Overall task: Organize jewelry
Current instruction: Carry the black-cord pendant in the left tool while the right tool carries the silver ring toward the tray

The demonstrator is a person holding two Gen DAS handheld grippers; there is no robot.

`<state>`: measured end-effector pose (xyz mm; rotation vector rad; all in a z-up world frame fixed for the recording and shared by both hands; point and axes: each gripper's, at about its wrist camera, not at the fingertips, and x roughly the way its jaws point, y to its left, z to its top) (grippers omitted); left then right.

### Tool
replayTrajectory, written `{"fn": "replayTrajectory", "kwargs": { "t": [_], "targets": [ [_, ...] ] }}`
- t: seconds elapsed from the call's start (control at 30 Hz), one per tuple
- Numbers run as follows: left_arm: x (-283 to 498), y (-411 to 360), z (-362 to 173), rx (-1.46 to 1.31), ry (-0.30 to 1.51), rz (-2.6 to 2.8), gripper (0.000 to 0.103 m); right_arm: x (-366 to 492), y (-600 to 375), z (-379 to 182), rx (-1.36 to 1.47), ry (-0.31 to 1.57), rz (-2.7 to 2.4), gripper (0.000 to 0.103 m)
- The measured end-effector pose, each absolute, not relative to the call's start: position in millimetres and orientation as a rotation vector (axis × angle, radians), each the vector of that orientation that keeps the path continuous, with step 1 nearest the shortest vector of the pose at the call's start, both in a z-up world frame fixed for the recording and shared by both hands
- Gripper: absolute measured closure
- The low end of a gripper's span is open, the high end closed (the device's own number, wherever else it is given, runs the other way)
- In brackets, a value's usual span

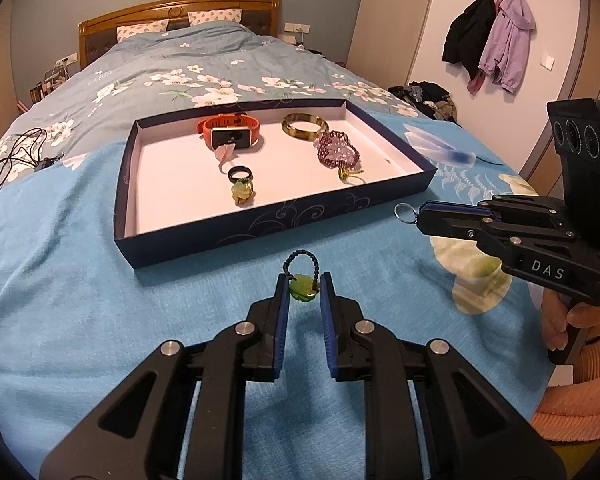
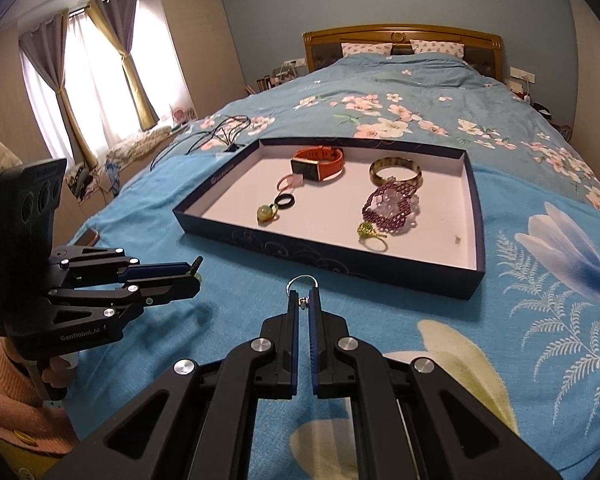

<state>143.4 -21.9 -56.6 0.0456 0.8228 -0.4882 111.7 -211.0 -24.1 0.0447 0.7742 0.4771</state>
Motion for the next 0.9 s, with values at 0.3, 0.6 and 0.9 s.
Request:
{"fn": "replayTrajectory", "kwargs": {
  "t": [0.3,0.6,0.9],
  "targets": [
    [143,-23,-47,0.034,0.794,-0.485,0.087,114,-221,-18,0.092,0.747,0.471,0.1],
    [142,-27,-40,0.036,0.773,-0.48,0.087,116,-224,-15,0.105,0.731,0.47,0.1],
    [143,-28,-36,0.036,0.76,-0.479,0.087,119,-226,-12,0.116,0.718,0.465,0.1]
  ]
}}
